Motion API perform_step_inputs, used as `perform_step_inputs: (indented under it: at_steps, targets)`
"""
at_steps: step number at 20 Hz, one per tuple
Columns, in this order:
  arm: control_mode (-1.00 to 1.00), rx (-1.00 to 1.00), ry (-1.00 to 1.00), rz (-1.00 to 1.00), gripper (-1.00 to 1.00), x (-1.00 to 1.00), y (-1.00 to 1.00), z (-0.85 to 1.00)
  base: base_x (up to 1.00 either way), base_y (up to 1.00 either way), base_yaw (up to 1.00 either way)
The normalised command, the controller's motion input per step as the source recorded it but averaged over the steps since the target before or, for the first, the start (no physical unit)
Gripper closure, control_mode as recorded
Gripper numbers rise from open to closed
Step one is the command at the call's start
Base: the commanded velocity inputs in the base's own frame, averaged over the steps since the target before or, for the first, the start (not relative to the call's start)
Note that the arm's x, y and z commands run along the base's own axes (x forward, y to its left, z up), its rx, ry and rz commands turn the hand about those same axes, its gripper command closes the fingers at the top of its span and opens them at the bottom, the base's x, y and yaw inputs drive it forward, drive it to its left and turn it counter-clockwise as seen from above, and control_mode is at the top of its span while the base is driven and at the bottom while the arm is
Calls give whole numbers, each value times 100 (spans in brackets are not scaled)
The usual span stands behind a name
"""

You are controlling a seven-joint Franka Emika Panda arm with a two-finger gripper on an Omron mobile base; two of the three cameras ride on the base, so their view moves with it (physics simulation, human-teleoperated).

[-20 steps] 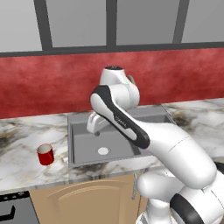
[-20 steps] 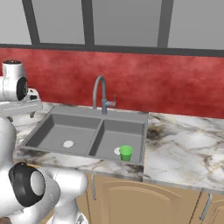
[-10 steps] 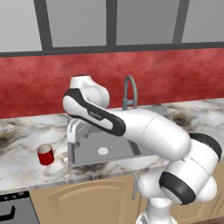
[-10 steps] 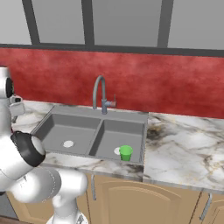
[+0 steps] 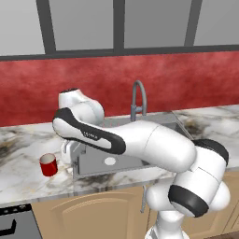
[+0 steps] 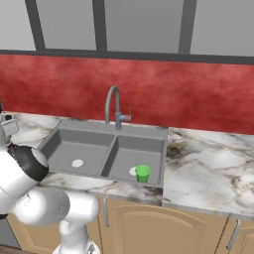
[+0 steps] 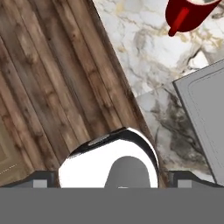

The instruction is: Move any existing items from the left basin to the right basin for drying. Then move the mug from the counter to the left basin of the sink for washing.

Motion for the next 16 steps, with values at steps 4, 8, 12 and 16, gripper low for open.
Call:
perform_step_inputs:
  at_steps: [4, 8, 12, 16]
  targets:
    - [-100, -1, -20, -3, -100, -13, 27, -20, 0, 0, 0]
    - [-100, -1, -13, -17, -100, -1, 27, -17, 0, 0, 0]
    - [-100, 0, -5, -26, -100, 0, 37, -15, 0, 0, 0]
    - [-100, 0, 0, -27, -100, 0, 45, -19, 0, 0, 0]
